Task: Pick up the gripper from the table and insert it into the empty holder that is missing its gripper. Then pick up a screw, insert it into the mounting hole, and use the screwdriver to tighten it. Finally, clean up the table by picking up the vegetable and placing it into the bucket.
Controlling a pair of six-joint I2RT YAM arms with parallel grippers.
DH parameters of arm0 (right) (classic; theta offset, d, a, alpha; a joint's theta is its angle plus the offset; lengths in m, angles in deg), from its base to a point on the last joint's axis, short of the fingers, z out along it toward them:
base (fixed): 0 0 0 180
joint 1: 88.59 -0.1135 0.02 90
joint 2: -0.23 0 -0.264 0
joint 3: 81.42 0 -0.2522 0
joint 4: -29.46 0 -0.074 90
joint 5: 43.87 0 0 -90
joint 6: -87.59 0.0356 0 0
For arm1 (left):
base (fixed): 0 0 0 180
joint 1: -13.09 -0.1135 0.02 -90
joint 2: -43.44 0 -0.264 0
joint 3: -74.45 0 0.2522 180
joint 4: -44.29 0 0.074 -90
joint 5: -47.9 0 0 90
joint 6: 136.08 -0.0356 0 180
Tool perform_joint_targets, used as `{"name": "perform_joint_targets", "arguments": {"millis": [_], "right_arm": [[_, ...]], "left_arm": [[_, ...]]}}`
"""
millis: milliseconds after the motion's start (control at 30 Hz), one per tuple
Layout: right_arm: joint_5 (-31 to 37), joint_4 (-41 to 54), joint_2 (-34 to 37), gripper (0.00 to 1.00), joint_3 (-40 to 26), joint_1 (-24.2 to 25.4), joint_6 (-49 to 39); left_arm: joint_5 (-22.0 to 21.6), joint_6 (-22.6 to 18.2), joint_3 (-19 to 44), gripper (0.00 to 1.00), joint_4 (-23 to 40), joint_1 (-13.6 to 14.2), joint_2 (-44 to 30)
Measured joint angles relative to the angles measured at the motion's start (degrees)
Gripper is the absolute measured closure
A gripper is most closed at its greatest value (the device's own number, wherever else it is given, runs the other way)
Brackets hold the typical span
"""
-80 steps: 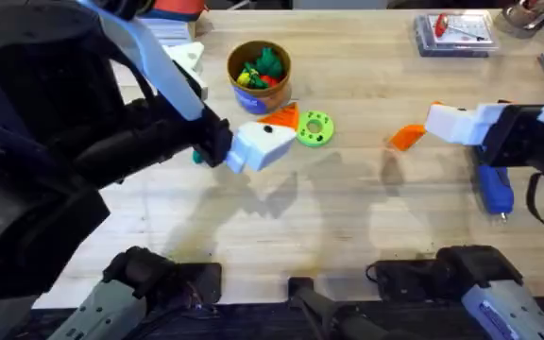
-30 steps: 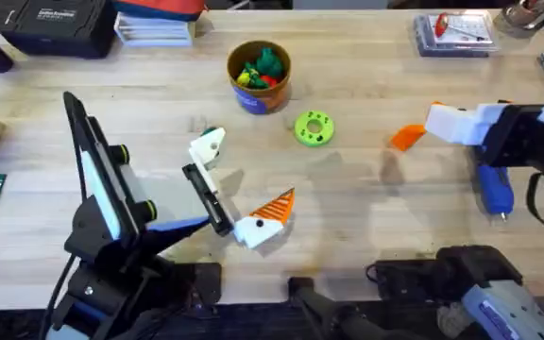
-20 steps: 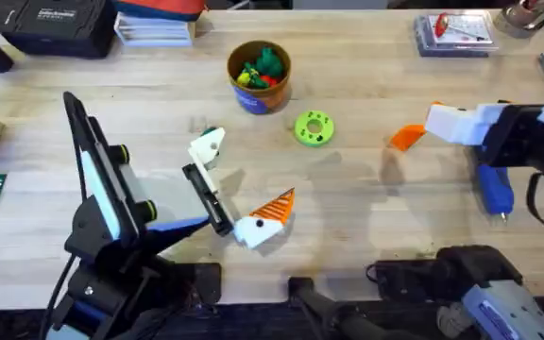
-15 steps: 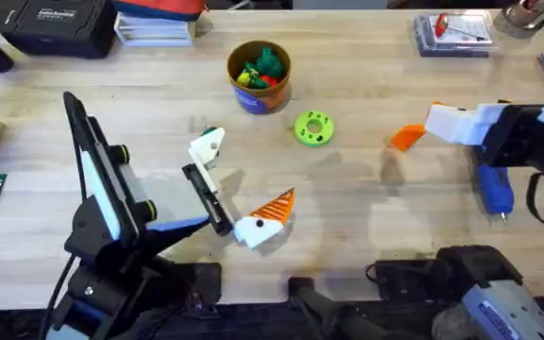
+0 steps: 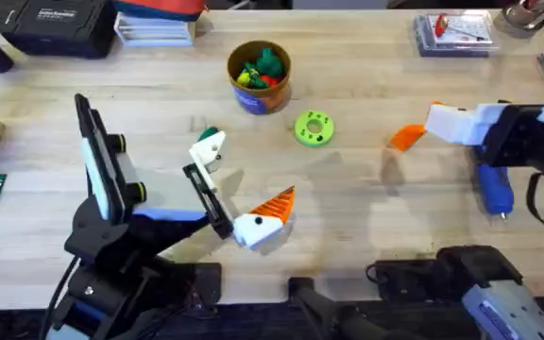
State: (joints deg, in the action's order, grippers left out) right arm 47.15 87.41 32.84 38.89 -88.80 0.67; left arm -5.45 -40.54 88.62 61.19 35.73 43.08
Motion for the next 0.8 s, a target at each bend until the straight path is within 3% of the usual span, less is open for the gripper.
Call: {"name": "perform_joint_targets", "arguments": {"millis": [400, 800], "right_arm": [[0.0, 0.0, 0.0, 0.008, 0.0, 0.0, 0.0], [-0.3, 0.4, 0.0, 0.009, 0.0, 0.0, 0.4]], "left_arm": [[2.8, 5.4, 0.0, 0.015, 0.1, 0.0, 0.0], [2.8, 6.1, 0.0, 0.015, 0.1, 0.0, 0.0]]}}
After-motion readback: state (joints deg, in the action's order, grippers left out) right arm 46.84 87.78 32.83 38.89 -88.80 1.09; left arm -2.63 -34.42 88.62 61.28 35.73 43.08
